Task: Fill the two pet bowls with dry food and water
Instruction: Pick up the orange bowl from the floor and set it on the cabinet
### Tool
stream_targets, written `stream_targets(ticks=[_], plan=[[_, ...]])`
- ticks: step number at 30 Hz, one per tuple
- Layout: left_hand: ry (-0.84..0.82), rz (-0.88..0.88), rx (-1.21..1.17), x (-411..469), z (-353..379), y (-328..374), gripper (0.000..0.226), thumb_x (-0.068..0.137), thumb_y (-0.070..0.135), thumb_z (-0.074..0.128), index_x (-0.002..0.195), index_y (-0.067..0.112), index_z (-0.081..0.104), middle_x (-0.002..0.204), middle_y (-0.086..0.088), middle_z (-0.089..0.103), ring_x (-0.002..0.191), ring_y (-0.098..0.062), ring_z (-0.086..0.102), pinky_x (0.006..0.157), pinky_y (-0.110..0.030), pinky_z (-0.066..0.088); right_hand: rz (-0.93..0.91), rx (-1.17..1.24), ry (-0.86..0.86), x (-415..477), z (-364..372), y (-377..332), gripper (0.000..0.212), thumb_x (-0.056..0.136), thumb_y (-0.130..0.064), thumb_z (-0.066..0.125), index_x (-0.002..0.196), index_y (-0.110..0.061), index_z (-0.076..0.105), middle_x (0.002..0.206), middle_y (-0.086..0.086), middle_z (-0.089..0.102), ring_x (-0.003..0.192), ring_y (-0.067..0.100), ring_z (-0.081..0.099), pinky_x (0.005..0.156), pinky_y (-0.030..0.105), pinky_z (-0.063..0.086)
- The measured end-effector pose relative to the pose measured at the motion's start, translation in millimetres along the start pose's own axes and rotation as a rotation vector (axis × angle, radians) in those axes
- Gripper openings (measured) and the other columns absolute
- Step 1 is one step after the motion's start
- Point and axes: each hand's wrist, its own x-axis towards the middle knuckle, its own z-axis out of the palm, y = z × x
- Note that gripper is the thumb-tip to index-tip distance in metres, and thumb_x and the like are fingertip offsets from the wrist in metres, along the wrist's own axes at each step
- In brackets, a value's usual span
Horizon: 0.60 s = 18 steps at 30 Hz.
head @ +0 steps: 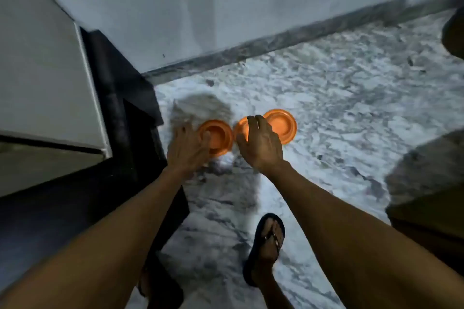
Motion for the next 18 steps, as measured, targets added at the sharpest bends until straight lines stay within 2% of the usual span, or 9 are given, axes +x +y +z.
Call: stream_targets(ticks=[3, 5, 8, 10, 13, 18], plan=[[0.012, -0.047, -0.077, 35.9, 62.9, -28.1, 0.046, 0.094, 0.029, 0.053, 0.131, 0.001, 0.049, 0.137, -0.022, 0.049, 0.126, -0.039, 0.046, 0.105, -0.048, 0.039, 0.020, 0.031, -0.063, 33.0, 68.6, 30.1, 0.045, 0.098, -0.037, 0.047, 0.132, -0.007, 0.046, 0.133, 0.017, 0.048, 0.115, 0.043, 0.051, 0.077, 0.045, 0.042], [0.016, -0.044, -0.074, 57.8, 101.4, -52.7, 0.044, 0.096, 0.024, 0.054, 0.132, -0.001, 0.050, 0.138, -0.025, 0.048, 0.129, -0.041, 0.044, 0.108, -0.045, 0.035, 0.063, 0.096, -0.141, 52.6, 117.1, 47.3, 0.045, 0.099, -0.037, 0.045, 0.131, -0.006, 0.044, 0.130, 0.020, 0.047, 0.112, 0.044, 0.051, 0.075, 0.044, 0.041], [0.068, -0.169, -0.109, 91.5, 148.2, -85.3, 0.051, 0.099, 0.025, 0.051, 0.138, -0.007, 0.042, 0.144, -0.028, 0.041, 0.133, -0.042, 0.040, 0.109, -0.043, 0.031, 0.177, 0.232, -0.163, 76.1, 177.6, 62.1, 0.043, 0.099, -0.033, 0.044, 0.130, -0.003, 0.045, 0.129, 0.024, 0.050, 0.113, 0.045, 0.053, 0.085, 0.048, 0.044], [0.103, -0.374, -0.173, 116.4, 179.0, -111.8, 0.063, 0.096, 0.035, 0.053, 0.143, -0.004, 0.036, 0.146, -0.026, 0.038, 0.134, -0.041, 0.040, 0.109, -0.043, 0.033, 0.269, 0.346, -0.163, 88.2, 215.2, 66.4, 0.044, 0.099, -0.030, 0.047, 0.130, 0.000, 0.046, 0.131, 0.026, 0.054, 0.118, 0.043, 0.053, 0.091, 0.046, 0.043], [0.167, -0.609, -0.357, 140.7, 210.2, -135.6, 0.066, 0.093, 0.027, 0.057, 0.143, -0.007, 0.029, 0.147, -0.027, 0.033, 0.135, -0.041, 0.039, 0.107, -0.039, 0.033, 0.502, 0.522, -0.171, 103.1, 251.6, 66.1, 0.052, 0.099, -0.035, 0.050, 0.137, 0.000, 0.042, 0.137, 0.024, 0.053, 0.126, 0.041, 0.050, 0.099, 0.043, 0.042], [0.205, -0.712, -0.497, 164.5, 237.3, -164.9, 0.080, 0.093, 0.023, 0.060, 0.148, -0.008, 0.011, 0.153, -0.025, 0.028, 0.141, -0.035, 0.032, 0.114, -0.035, 0.029, 0.762, 0.681, -0.122, 128.2, 282.0, 55.9, 0.073, 0.093, -0.045, 0.059, 0.143, 0.001, 0.034, 0.144, 0.022, 0.047, 0.134, 0.038, 0.043, 0.104, 0.043, 0.038]])
